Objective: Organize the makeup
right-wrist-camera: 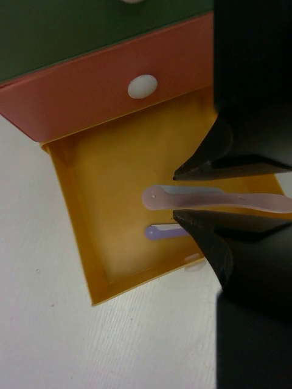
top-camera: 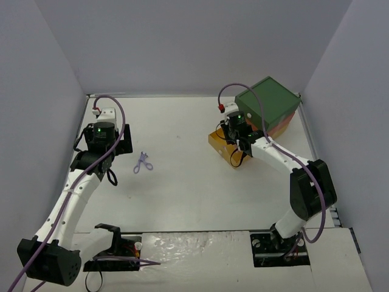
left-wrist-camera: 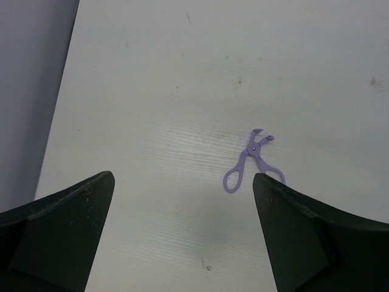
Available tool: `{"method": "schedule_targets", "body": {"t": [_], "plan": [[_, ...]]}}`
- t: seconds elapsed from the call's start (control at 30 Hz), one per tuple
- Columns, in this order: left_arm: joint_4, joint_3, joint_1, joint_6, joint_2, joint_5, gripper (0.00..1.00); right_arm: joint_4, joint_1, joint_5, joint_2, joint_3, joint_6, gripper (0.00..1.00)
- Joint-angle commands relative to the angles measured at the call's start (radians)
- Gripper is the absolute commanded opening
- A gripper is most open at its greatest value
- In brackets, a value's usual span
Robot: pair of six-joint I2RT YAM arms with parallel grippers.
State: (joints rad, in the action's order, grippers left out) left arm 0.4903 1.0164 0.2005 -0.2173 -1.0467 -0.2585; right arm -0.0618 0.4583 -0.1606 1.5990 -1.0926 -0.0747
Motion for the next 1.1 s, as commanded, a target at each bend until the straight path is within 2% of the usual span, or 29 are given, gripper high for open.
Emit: {"method": "schedule_targets", "body": {"t": [0.0,0.07,0.1,0.17,0.27,0.5,0.67,1.07], "plan": [[-0.036,0.028,-0.009,0.0,-0.002,0.005,0.97,-0.015,-0.013,0.01,0.012,-0.026,0.003,0.48],[-0.036,0.028,-0.009,0.001,-0.001,0.005,0.97,-0.012,-0.012,0.009,0.01,-0.041,0.025,0.6],[-0.036,0.028,-0.009,0.0,-0.001,0.005,0.97,-0.012,-0.01,0.012,0.007,-0.045,0.031,0.69],[-0.037,0.028,-0.01,-0.001,-0.001,0.007,0.97,-0.01,0.001,0.023,-0.002,-0.06,0.048,0.79],[-0.037,0.028,-0.01,-0.001,0.001,0.006,0.97,-0.009,0.05,0.05,-0.004,-0.088,0.066,0.85],[-0.039,0.026,-0.012,-0.002,0.011,-0.005,0.97,-0.029,0.249,0.146,0.15,-0.238,0.113,0.87],[-0.045,0.019,-0.012,-0.003,0.035,-0.028,0.97,-0.048,0.396,0.192,0.351,-0.401,0.098,0.84],[-0.087,-0.022,-0.017,-0.02,0.146,-0.148,0.97,-0.139,0.533,0.24,0.64,-0.604,0.06,0.79]]}}
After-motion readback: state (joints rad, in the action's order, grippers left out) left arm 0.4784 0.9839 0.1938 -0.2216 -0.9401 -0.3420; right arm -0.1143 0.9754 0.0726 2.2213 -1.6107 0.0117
